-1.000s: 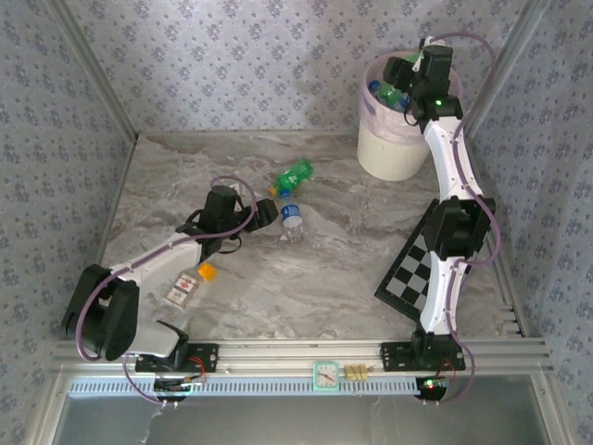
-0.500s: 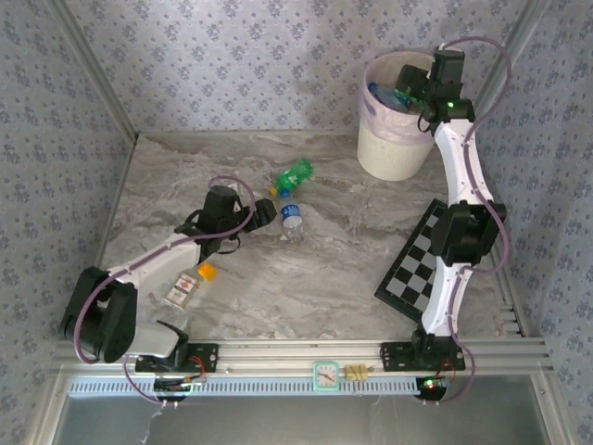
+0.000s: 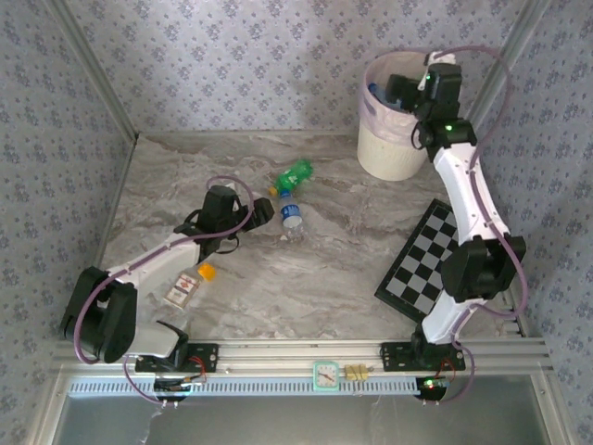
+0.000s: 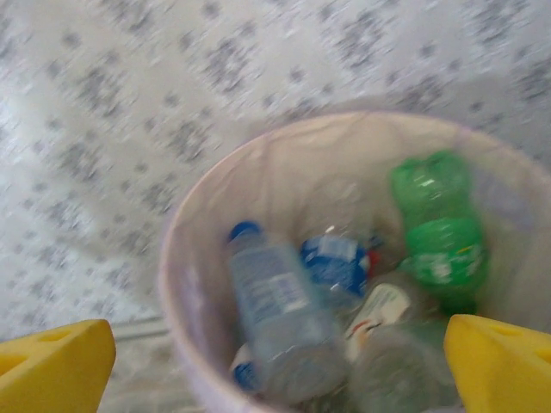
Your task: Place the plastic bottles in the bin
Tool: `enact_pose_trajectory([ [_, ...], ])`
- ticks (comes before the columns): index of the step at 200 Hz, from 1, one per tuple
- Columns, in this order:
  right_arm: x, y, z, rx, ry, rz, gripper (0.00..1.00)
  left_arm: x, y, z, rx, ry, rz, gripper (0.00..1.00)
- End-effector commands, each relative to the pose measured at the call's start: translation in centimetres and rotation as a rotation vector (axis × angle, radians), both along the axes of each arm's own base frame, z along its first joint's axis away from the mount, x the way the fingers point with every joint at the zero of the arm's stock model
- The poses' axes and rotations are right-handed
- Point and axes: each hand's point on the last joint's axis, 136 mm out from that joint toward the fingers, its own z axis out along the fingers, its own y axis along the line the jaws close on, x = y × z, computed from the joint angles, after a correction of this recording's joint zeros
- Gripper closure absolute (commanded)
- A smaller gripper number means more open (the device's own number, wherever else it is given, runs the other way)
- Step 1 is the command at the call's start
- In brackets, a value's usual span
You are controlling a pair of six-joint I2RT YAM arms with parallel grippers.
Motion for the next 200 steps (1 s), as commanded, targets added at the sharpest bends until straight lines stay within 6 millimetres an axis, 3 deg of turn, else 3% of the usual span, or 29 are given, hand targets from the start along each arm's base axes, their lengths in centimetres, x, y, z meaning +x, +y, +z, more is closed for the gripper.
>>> enact_pose_trajectory([
  [1, -1.5, 3.2, -0.6, -0.023, 0.009, 0.078, 0.0, 0.8, 1.2, 1.8, 0.001, -0.034, 0.053, 0.0],
  [30, -3.3, 8.1, -4.4, -0.042, 0.094, 0.183, 0.0, 1.1, 2.3, 1.5, 0.01, -0.027, 0.093, 0.0],
  [97, -8.7, 17.5, -16.7, -0.01, 0.374, 0.371, 0.0, 2.0, 4.3, 1.0, 0.002, 0.003, 0.162, 0.0],
  [146, -12.4, 23.0, -23.3, -0.047, 0.546, 0.445, 0.0, 2.4, 5.6, 1.0, -0.008, 0.015, 0.206, 0.0],
  [200, -14.1, 27.4, -29.1, -0.275, 0.698, 0.459, 0.0, 1.9, 6.4, 1.1, -0.005, 0.019, 0.219, 0.0],
])
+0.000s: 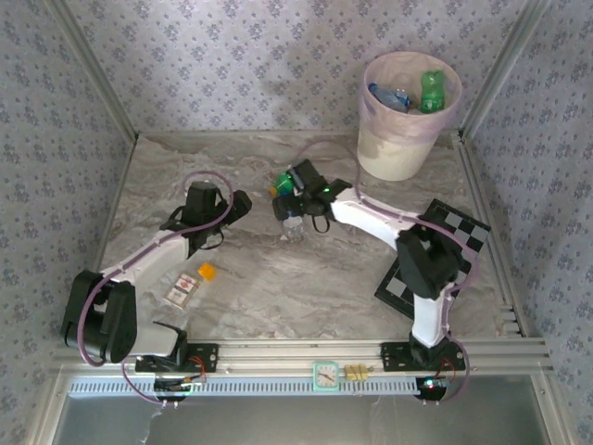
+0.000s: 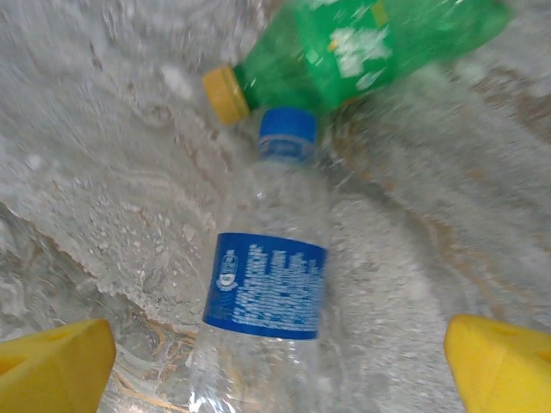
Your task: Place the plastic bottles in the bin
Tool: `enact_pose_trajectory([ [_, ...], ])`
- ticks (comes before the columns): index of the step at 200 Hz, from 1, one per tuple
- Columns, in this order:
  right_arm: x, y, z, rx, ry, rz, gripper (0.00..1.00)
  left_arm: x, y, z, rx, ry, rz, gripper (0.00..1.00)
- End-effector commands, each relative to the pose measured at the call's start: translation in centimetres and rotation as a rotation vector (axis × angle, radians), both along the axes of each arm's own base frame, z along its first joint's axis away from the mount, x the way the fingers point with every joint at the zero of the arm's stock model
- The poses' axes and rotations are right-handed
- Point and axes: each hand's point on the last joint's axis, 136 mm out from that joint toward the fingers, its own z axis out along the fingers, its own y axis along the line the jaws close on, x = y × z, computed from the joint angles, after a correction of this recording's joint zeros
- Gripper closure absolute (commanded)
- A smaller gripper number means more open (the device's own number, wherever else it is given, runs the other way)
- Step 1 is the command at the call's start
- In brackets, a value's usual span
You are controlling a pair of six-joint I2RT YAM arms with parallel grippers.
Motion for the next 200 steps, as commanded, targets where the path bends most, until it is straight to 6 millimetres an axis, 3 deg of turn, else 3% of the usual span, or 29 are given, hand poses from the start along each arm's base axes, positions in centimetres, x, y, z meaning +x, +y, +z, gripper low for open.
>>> enact_pose_trajectory([
  [1, -0.8, 0.5, -1.4, -0.133, 0.025, -0.001, 0.0, 0.1, 0.5, 1.9, -0.016, -0.031, 0.02, 0.0],
  [31, -0.9, 1.7, -3.5, -0.218, 0.03, 0.004, 0.0, -0.5, 1.1, 1.7, -0.02, -0.03, 0.039, 0.0],
  [62, -1.2, 0.9, -5.5, -0.28, 0.07, -0.019, 0.01, -1.0, 1.5, 1.7, -0.018, -0.035, 0.051, 0.0],
  [82, -1.3, 1.0, -6.2, -0.286, 0.08, -0.011, 0.08, -1.1, 1.6, 1.6, -0.019, -0.031, 0.054, 0.0],
  [200, -1.2, 1.0, -7.0, -0.275, 0.092, -0.013, 0.35, -0.9, 1.4, 1.5, -0.037, -0.032, 0.061, 0.0],
])
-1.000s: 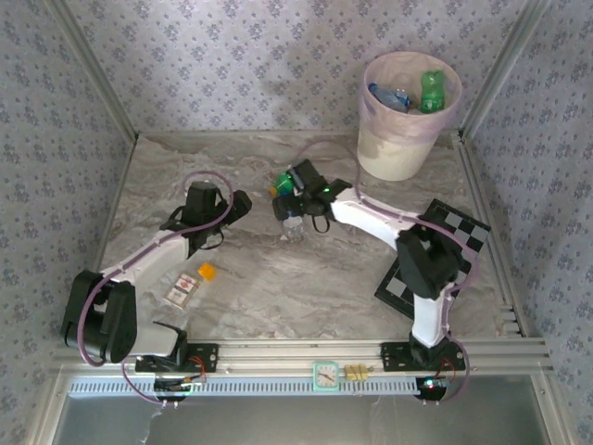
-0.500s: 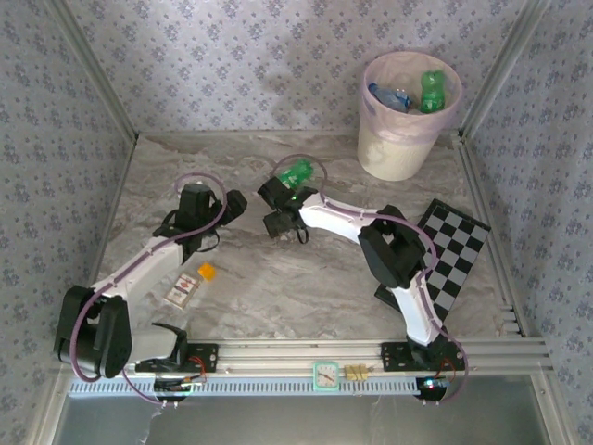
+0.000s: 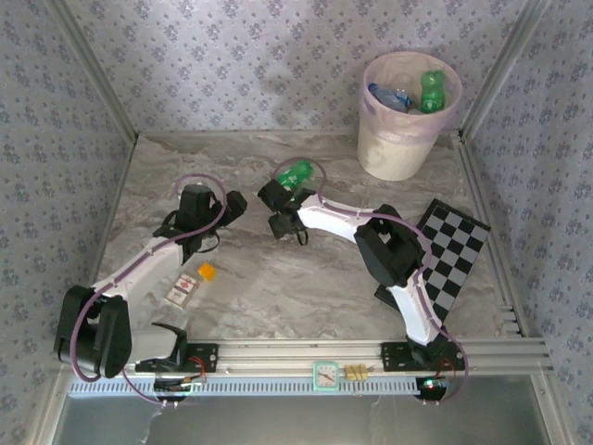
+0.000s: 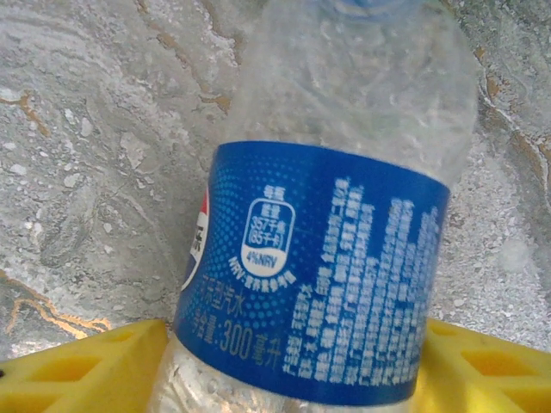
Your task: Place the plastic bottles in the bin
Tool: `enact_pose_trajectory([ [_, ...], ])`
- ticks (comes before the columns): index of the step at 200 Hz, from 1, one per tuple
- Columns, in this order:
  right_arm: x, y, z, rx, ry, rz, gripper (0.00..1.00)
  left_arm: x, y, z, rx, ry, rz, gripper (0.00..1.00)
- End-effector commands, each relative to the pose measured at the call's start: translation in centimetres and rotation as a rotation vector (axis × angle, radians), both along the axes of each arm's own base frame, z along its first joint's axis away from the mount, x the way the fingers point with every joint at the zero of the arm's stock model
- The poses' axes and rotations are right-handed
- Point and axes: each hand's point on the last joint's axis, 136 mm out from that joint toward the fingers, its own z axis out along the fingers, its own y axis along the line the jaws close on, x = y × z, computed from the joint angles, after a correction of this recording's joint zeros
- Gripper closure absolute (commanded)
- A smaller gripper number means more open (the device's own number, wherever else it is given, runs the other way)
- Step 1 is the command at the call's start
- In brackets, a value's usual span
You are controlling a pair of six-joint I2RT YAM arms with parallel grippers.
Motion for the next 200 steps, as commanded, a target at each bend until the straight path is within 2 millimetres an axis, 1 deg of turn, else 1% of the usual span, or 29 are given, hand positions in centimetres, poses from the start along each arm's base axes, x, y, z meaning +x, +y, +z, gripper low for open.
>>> enact_pose_trajectory([
  [1, 0.3, -0.4, 0.2, -0.011, -0.003, -0.015, 0.35, 0.1, 0.5, 0.3, -0.006, -0.008, 0.025, 0.0],
  [20, 0.3, -0.4, 0.2, -0.012, -0.004, -0.012, 0.37, 0.1, 0.5, 0.3, -0.008, -0.008, 0.025, 0.0],
  [40, 0.3, -0.5, 0.4, -0.006, -0.01, -0.011, 0.42, 0.0, 0.5, 0.1, -0.008, -0.005, 0.024, 0.0],
  [49, 0.0, -0.6, 0.4, -0.007, -0.005, -0.007, 0.43, 0.0, 0.5, 0.1, -0.008, -0.005, 0.024, 0.0],
  [53, 0.3, -0.2, 0.6, 0.014, -0.023, -0.004, 0.44, 0.0, 0.5, 0.1, -0.008, -0.006, 0.023, 0.0],
  [80, 0.0, 0.2, 1.4, 0.071, -0.045, 0.02, 0.48, 0.0, 0.4, -0.2, -0.012, 0.001, 0.024, 0.0],
  [104, -0.2, 1.0, 2.5, 0.148, -0.082, 0.058, 0.49, 0.0, 0.3, -0.3, -0.015, 0.003, 0.023, 0.0],
  [122, -0.4, 1.7, 3.7, 0.223, -0.112, 0.093, 0.5, 0.1, 0.3, -0.4, -0.02, 0.006, 0.022, 0.0],
  [160, -0.7, 3.1, 7.2, 0.403, -0.179, 0.168, 0.51, 0.1, 0.1, -0.6, -0.027, 0.007, 0.016, 0.0],
  [167, -0.7, 3.1, 7.6, 0.431, -0.185, 0.183, 0.51, 0.1, 0.0, -0.7, -0.029, 0.01, 0.014, 0.0],
  [187, -0.5, 3.1, 9.9, 0.55, -0.205, 0.192, 0.51, 0.0, -0.1, -0.8, -0.032, 0.01, 0.009, 0.0],
  [200, -0.3, 2.7, 11.0, 0.619, -0.21, 0.191, 0.51, 0.0, -0.1, -0.8, -0.034, 0.01, 0.007, 0.0],
])
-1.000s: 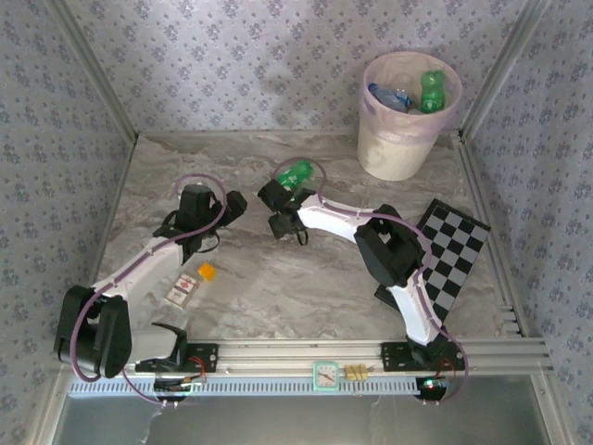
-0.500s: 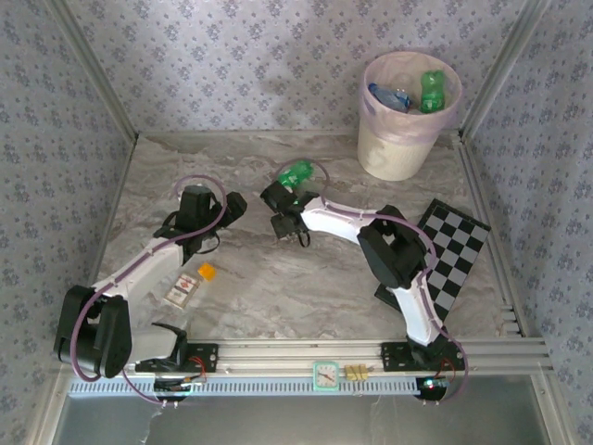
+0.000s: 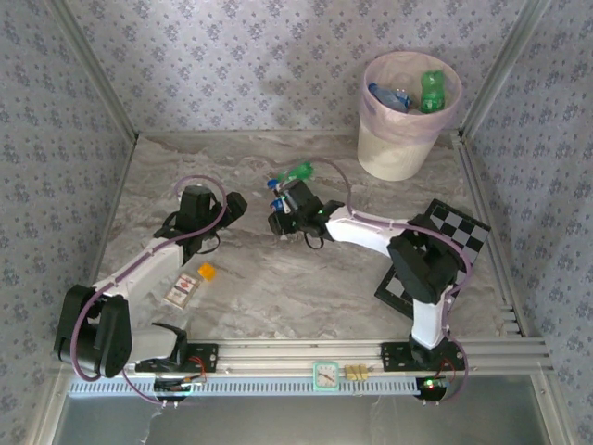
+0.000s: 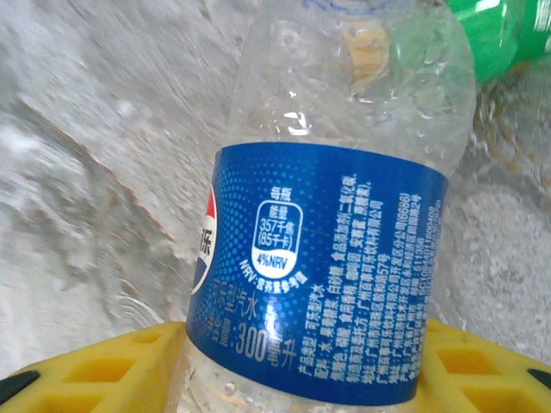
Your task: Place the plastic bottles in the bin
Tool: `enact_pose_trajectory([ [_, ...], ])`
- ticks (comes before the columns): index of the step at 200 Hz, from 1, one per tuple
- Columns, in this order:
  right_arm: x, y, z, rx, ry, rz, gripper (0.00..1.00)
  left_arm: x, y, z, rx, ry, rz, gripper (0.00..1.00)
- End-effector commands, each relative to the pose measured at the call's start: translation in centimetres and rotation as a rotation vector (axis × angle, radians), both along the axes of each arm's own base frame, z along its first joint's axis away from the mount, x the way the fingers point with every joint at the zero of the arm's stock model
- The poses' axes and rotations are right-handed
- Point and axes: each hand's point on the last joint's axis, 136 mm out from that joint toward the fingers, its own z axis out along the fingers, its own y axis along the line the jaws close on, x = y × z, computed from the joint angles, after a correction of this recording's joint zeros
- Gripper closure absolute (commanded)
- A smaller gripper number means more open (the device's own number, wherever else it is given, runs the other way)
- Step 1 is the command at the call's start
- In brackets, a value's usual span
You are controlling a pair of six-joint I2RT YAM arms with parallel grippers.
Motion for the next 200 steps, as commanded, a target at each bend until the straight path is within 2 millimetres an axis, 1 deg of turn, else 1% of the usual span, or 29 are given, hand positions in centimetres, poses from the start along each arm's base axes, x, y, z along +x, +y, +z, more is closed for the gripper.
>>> enact_pose_trajectory([
  [1, 0.8, 0.7, 4.8, 0.205, -0.063, 0.046, 0.51, 0.2, 0.0, -0.4, -0.017, -0.001, 0.0, 0.0],
  [7, 0.9, 0.5, 5.3, 0.235, -0.066, 0.046, 0.51, 0.2, -0.1, -0.3, -0.02, -0.002, -0.003, 0.0],
  [14, 1.4, 0.2, 6.8, 0.281, -0.084, 0.044, 0.51, 0.2, -0.2, -0.3, -0.022, -0.005, -0.006, 0.0],
  [15, 1.2, 0.0, 6.3, 0.277, -0.072, 0.044, 0.51, 0.2, -0.2, -0.2, -0.023, -0.005, -0.006, 0.0],
  [17, 1.1, -0.3, 5.9, 0.279, -0.064, 0.042, 0.51, 0.2, -0.2, -0.3, -0.024, -0.004, -0.009, 0.0],
  [35, 1.7, -1.9, 7.9, 0.337, -0.089, 0.029, 0.51, 0.2, -0.5, -0.2, -0.033, -0.008, -0.023, 0.0],
  [84, 4.1, -8.3, 14.7, 0.433, -0.201, -0.053, 0.51, 0.5, -1.6, -0.2, -0.062, -0.015, -0.07, 0.0],
  [115, 5.1, -12.5, 18.6, 0.386, -0.303, -0.143, 0.52, 0.9, -2.7, 0.0, -0.085, -0.022, -0.106, 0.0],
  [120, 5.2, -13.3, 18.7, 0.367, -0.309, -0.163, 0.52, 0.9, -2.8, 0.0, -0.087, -0.02, -0.114, 0.0],
  [122, 5.5, -13.5, 20.0, 0.373, -0.334, -0.168, 0.52, 0.9, -2.9, -0.1, -0.087, -0.019, -0.117, 0.0],
  [125, 5.6, -14.0, 20.7, 0.367, -0.351, -0.178, 0.52, 1.0, -3.0, 0.0, -0.087, -0.019, -0.121, 0.0],
  [153, 6.9, -18.6, 24.5, 0.319, -0.434, -0.281, 0.52, 1.0, -4.1, -0.2, -0.086, -0.008, -0.168, 0.0],
  [177, 8.2, -22.0, 26.8, 0.311, -0.484, -0.361, 0.52, 1.0, -5.0, -0.1, -0.087, -0.005, -0.196, 0.0],
  [200, 9.4, -24.8, 29.1, 0.318, -0.53, -0.424, 0.52, 1.1, -5.7, 0.1, -0.08, -0.008, -0.223, 0.0],
])
